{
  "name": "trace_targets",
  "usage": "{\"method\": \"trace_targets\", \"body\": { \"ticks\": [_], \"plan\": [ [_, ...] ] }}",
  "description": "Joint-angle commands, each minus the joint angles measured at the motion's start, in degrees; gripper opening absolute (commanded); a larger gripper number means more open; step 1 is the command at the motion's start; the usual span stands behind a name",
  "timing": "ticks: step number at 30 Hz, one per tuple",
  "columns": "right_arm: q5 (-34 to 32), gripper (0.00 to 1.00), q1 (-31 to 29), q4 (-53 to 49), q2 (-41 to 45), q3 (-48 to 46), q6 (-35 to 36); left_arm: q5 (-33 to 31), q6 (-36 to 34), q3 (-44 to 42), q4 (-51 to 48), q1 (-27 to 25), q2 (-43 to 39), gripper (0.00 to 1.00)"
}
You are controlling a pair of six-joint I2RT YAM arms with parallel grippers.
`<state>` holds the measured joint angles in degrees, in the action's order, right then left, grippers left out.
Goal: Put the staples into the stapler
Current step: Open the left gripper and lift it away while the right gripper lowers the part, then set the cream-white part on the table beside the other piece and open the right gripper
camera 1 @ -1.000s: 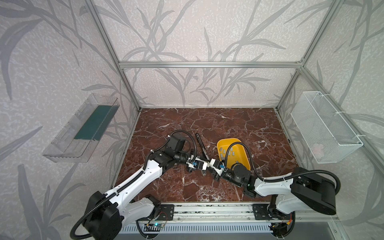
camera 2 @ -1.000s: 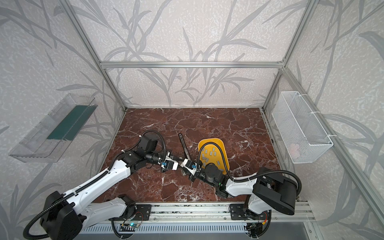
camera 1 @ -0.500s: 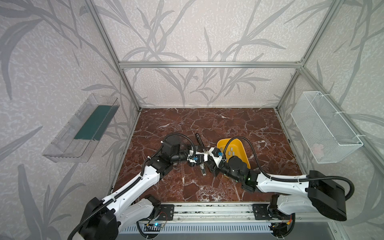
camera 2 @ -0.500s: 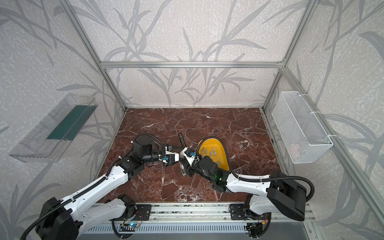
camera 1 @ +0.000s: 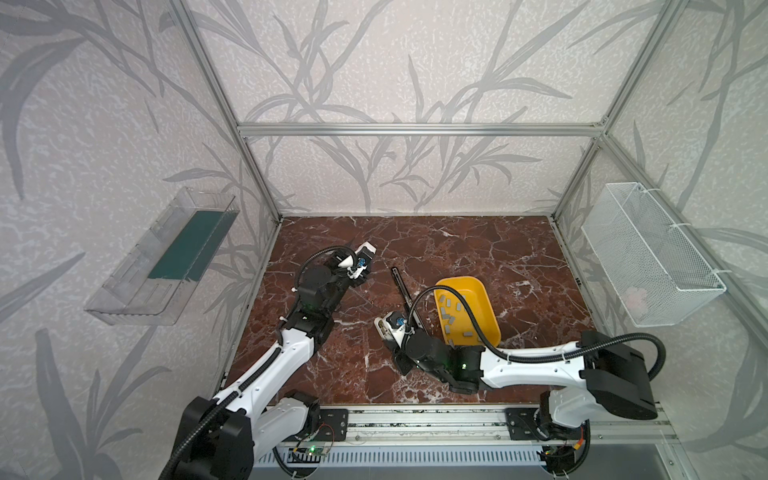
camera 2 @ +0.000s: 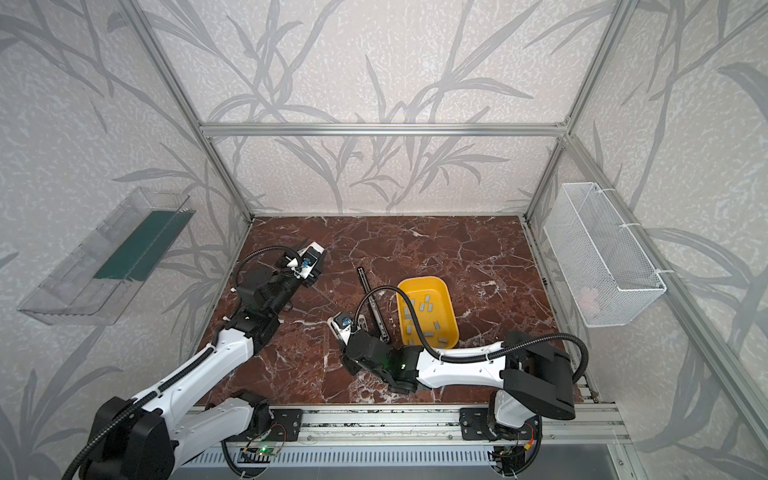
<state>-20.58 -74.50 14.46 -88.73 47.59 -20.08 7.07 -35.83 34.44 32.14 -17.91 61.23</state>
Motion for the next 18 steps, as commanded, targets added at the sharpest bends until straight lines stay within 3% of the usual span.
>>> {"method": "trace_targets", "body": {
  "ticks": [1,9,18],
  "plan": [
    [-2.73,0.0,-0.67,-4.79,-2.2,1.92,-5.91,-1.69,2.4,-0.33,3.19,0.42,-0.15,0.57],
    [-9.87,0.0,-1.3,-21.91,-11.66,12.81,-19.16,0.63,2.51,-0.42,3.08,0.42,-0.5,0.57],
    [-10.25,0.0,-1.76,-20.7,-18.35,16.15,-19.48,1.7,1.85,-0.42,2.67,0.56,-0.76,0.57]
  ]
}}
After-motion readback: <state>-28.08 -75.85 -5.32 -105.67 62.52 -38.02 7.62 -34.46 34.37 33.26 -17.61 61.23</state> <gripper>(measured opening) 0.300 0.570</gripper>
